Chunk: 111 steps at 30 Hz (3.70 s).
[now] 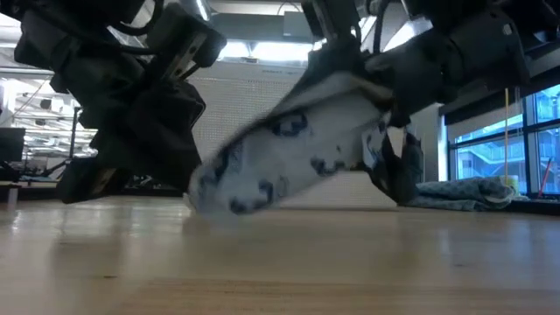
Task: Pick & place medical supplies in basket/bin
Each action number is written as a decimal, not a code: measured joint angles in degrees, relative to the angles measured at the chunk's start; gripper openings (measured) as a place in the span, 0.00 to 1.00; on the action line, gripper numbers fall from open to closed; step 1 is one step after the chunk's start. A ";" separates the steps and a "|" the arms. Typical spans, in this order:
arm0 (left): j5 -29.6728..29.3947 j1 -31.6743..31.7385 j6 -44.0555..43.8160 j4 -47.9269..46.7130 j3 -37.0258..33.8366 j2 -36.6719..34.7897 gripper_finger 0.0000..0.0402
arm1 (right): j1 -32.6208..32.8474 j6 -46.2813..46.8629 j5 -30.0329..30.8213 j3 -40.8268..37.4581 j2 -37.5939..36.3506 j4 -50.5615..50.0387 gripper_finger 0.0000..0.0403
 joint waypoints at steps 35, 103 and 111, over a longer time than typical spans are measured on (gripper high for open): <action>-8.80 -3.10 8.85 -9.75 0.20 -8.57 0.31 | -1.07 -13.63 -4.05 0.00 -6.43 -0.82 0.42; -19.63 13.17 45.71 -28.16 -0.11 -56.25 0.31 | -48.28 -119.45 -35.96 57.27 4.52 -102.02 0.44; -19.63 13.81 44.98 -28.48 -0.11 -56.24 0.31 | -48.28 -119.41 -39.57 57.24 4.72 -103.00 0.44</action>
